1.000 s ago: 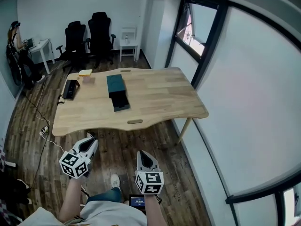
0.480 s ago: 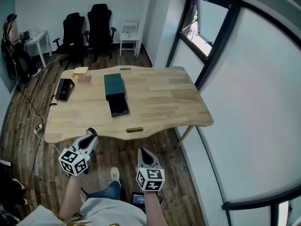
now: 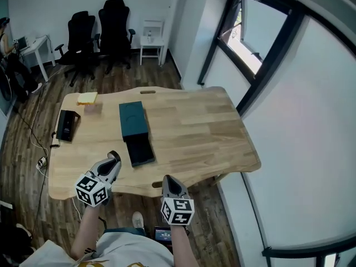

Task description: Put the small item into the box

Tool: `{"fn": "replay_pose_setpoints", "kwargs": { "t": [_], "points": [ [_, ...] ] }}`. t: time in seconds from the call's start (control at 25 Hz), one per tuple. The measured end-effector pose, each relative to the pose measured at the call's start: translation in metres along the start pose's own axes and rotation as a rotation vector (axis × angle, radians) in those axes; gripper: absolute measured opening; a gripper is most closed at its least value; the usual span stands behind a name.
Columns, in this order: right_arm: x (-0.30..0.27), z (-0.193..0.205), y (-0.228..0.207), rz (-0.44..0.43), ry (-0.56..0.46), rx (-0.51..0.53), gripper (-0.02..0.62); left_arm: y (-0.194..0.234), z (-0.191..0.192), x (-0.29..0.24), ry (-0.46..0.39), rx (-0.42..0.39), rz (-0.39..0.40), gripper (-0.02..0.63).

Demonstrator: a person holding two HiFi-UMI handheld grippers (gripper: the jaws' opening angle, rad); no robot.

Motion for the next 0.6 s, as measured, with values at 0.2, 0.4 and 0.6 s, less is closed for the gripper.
{"fn": "replay_pose_setpoints", "kwargs": {
  "t": [0.2,0.4,0.6],
  "points": [
    [-0.046,-0.018,0.0,0.024,-0.018,0.001,0.005,0.044,-0.012,-0.029,0.006,-0.009,0.019,0.035],
    [-0.063,-0.025,0.001,0.033,-0.011,-0.003,0.005,0.062,-0.019,-0.042,0.008,-0.008,0.036,0.035],
    [-0.073,-0.033,0.005,0.032,-0.022,0.013,0.005,0.073,-0.023,-0.045,0.001,-0.011,0.041,0.035]
  ]
}}
Point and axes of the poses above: the fingertips, and each gripper's own axes: x backward along the fingers, y to its left, z out of its underside, the point moved 9 cm from there along x, backward along the fingers, and after that the axes turned 12 degrees about z, right-handed, at the moved point
